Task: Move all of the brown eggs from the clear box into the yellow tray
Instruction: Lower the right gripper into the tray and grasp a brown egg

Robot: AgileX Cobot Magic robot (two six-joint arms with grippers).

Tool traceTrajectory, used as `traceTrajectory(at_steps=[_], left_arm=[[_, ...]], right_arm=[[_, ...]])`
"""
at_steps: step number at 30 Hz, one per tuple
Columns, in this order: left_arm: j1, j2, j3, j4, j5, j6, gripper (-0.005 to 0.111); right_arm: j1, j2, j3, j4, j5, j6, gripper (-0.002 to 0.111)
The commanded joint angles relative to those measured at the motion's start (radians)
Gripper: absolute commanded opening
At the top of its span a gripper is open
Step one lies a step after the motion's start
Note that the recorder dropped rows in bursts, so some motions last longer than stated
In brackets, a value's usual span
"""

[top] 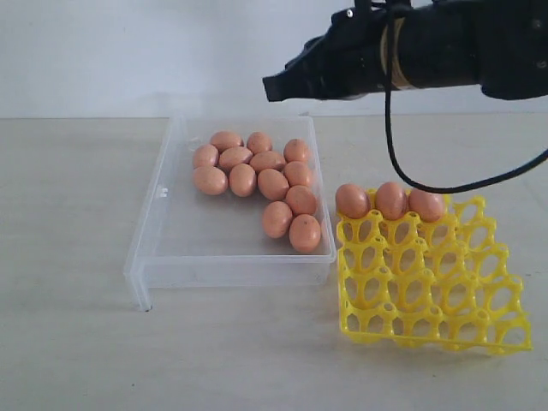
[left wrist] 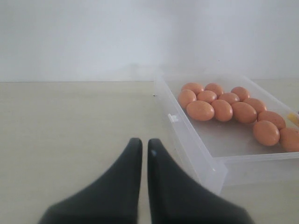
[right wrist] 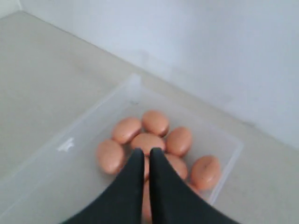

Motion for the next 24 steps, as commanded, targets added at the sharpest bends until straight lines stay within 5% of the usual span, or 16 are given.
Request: traceTrajectory(at_steps=[1, 5, 9, 12, 17, 24], left_arm=[[0.004, -0.002, 0.003, -0.003, 0.0, 0.002, 0.004], [0.004, -0.002, 0.003, -0.003, 0.0, 0.002, 0.004], [0.004, -0.002, 0.003, -0.003, 0.0, 0.002, 0.004], [0.004, -0.002, 0.003, -0.003, 0.0, 0.002, 0.004], [0.004, -0.002, 0.003, -0.003, 0.0, 0.002, 0.004], [0.004, -0.002, 0.003, -0.003, 0.0, 0.002, 0.004]], right_arm=[[0.102, -0.004, -0.016, 0.005, 0.34, -0.295, 0.0], [0.137, 0.024, -0.075, 0.541, 0.671, -0.932, 0.0], [0.043, 0.108, -0.249, 1.225, 0.953, -1.611, 0.0], [-0.031, 0.167, -0.374, 1.62, 1.09, -1.906, 0.0], [-0.043, 0.268, -0.527, 1.959, 1.191, -2.014, 0.0], [-0.009, 0.452, -0.604, 2.006, 1.234, -1.987, 0.0]])
